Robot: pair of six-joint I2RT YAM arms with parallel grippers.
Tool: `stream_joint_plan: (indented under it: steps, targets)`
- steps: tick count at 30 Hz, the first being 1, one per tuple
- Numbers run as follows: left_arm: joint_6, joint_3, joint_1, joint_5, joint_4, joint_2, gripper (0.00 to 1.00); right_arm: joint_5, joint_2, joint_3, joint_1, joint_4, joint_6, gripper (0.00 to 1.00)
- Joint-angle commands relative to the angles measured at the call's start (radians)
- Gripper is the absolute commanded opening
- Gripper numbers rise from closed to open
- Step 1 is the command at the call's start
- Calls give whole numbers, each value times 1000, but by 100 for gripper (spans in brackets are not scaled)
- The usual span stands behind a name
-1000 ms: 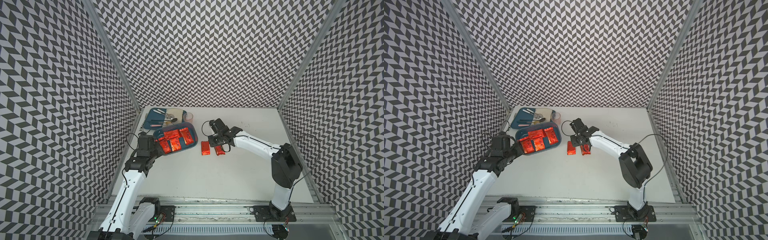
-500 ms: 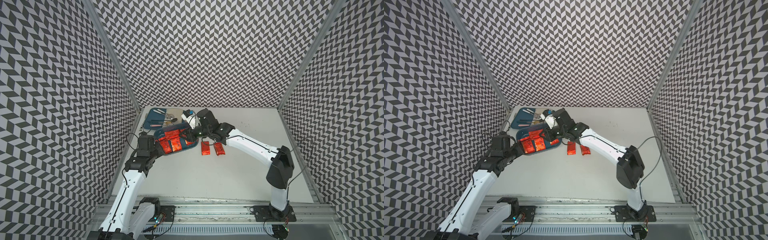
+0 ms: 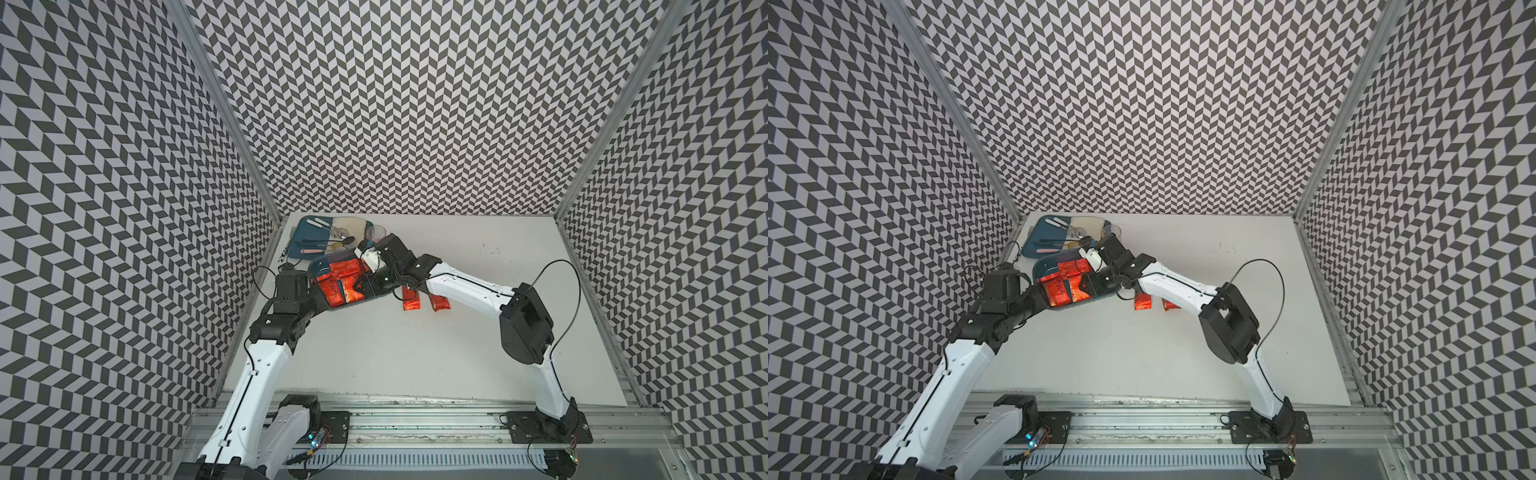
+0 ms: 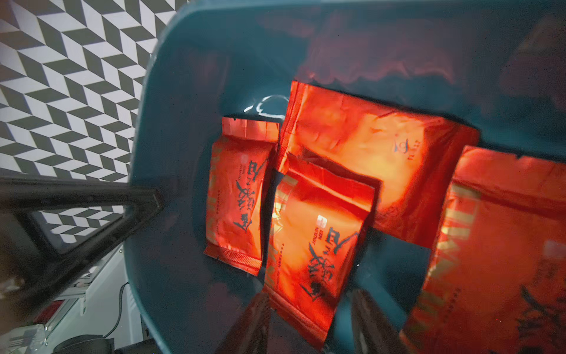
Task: Take the tea bags out of the storage box
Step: Pick up the tea bag from the storage box.
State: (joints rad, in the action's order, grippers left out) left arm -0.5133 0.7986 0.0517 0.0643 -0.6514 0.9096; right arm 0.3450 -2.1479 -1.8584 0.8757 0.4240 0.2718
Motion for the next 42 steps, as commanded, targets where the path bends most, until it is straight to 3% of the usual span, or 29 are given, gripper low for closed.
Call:
stream_joint_plan:
  steps: [1,17,27,31,42]
  targets:
    - [4,-5,-2,-16,52,-14,0,-21,-35,-38,1,-39,-9,48]
    - [8,-6,-1,-23,53,-9,0,33,-109,-97,0,-39,-12,39]
    - [6,-6,-1,-21,53,-12,0,59,-67,-94,0,-51,-7,8]
    - [7,-6,-1,-19,53,-13,0,58,-33,-89,-1,-45,-7,1]
    - [5,-6,-1,-15,53,-14,0,28,98,-70,-49,-12,-16,0]
